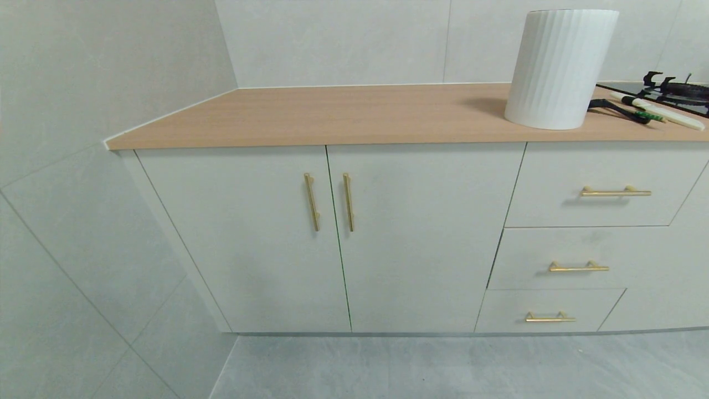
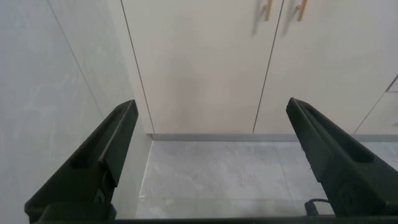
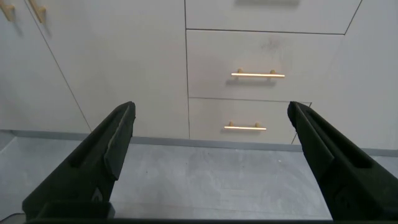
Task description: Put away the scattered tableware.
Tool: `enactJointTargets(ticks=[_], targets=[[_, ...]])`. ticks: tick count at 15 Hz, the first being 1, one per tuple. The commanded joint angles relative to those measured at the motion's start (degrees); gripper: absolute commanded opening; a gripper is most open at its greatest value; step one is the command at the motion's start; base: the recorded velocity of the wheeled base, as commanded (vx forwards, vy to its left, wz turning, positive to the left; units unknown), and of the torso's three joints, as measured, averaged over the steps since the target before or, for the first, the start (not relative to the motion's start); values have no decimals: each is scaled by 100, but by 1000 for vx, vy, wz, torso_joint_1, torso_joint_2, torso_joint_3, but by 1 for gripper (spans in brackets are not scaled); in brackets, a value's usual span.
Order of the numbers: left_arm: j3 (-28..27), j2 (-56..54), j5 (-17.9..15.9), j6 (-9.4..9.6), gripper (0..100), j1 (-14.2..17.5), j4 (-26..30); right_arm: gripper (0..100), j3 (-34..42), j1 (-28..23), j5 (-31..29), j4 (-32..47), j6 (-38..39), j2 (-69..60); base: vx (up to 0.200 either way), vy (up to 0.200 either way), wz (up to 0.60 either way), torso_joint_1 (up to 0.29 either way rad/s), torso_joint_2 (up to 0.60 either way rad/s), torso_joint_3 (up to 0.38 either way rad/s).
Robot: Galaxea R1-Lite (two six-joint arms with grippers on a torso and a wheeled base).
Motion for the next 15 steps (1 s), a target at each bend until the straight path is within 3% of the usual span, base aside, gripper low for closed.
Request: enactJointTargets(ticks=[1,9,15], targets=[[2,9,1,1,100,2,0,100,1,-7,2,9,-4,7,0,0,0,0,0,0],[2,9,1,10,100,2,0,100,1,1,2,9,40,7,0,0,0,0,0,0],[2,9,1,1,100,2,0,100,1,1,2,9,58,7,0,-200,0,2,3,-2]])
